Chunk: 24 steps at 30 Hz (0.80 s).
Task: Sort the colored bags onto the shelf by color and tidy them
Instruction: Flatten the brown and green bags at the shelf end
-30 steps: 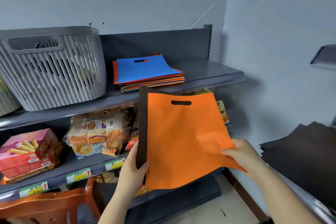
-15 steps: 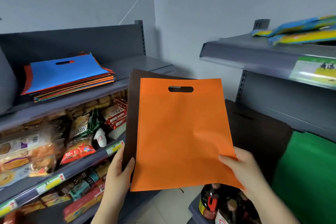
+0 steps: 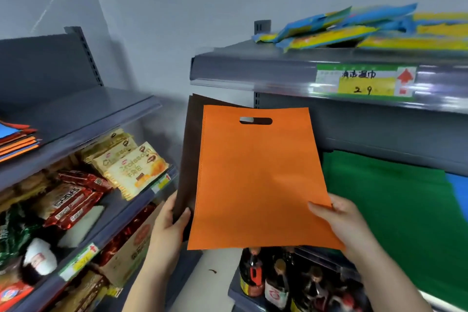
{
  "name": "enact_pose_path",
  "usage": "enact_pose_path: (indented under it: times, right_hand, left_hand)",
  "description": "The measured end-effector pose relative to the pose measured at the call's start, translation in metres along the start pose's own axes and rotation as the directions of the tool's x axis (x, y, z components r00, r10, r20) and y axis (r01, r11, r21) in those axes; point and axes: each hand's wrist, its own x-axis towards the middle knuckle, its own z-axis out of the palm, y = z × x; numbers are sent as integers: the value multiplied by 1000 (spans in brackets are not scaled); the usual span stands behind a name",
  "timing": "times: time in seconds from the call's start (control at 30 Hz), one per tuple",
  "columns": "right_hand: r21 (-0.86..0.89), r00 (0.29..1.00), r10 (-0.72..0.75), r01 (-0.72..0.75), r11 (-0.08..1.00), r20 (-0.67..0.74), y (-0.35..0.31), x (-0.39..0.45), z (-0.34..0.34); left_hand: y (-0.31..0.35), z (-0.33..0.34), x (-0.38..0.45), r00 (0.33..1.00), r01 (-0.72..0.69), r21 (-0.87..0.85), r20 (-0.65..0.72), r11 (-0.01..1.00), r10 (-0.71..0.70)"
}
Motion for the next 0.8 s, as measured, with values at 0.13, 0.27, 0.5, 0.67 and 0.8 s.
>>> enact_pose_path:
  times: [0.13, 0.27, 0.5, 0.67, 0.8]
  right_hand:
    - [52, 992, 2, 4, 999, -127, -1, 5, 6]
    - [114, 964, 24, 7, 993, -264, -2, 9, 3]
    - [222, 903, 81, 16, 975, -422, 10, -4, -5]
    - [234, 874, 56, 67, 970, -483, 14, -23, -18]
    - [215, 859, 13, 114, 970, -511, 14, -42, -32]
  left_hand:
    - [6, 8, 46, 988, -57, 40, 143, 998, 51]
    - [10, 21, 87, 964, -108, 166, 259, 980, 62]
    - [-2, 39, 128, 944, -213, 545, 329, 811, 27]
    - [7, 48, 125, 912, -403, 817, 396, 413, 107]
    - [29, 79, 89, 889, -341, 493, 447, 800, 104]
